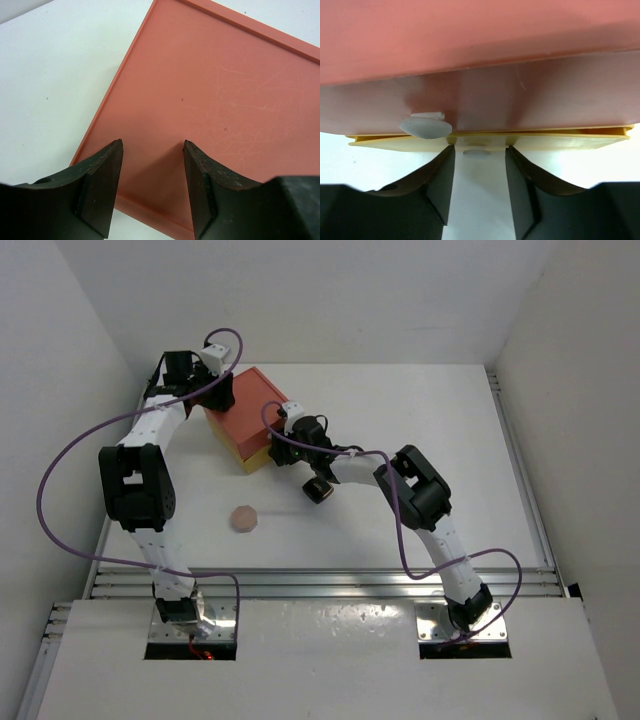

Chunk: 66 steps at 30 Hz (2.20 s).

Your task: Organize the makeup

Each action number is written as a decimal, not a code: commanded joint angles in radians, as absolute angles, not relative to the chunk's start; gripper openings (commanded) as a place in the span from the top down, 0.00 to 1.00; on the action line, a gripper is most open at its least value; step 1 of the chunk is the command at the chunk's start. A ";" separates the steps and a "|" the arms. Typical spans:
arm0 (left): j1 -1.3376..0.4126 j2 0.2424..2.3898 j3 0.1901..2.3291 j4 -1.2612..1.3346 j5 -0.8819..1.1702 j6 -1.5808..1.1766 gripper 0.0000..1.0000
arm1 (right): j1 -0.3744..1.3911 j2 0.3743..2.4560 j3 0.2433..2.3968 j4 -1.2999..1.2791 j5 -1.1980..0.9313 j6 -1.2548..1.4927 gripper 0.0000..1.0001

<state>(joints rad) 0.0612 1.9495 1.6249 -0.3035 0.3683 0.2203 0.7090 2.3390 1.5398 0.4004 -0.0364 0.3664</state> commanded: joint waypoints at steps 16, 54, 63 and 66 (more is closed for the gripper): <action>0.078 2.042 1.566 -0.517 0.351 0.210 0.43 | 0.709 2.319 1.513 0.500 -0.060 0.336 0.98; 0.078 2.051 1.585 -0.517 0.351 0.210 0.42 | 0.665 1.790 1.054 0.356 -0.302 0.291 0.25; 0.078 2.051 1.585 -0.517 0.351 0.210 0.40 | 0.517 1.886 1.432 -0.377 0.057 0.281 0.05; 0.078 2.051 1.585 -0.517 0.342 0.210 0.40 | 0.480 1.972 1.548 -0.507 0.104 0.321 0.04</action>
<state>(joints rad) 0.0654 1.9579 1.6356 -0.3054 0.3809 0.2241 0.5091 1.8828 1.4708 -0.2646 -0.0242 0.2840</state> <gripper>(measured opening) 0.593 0.961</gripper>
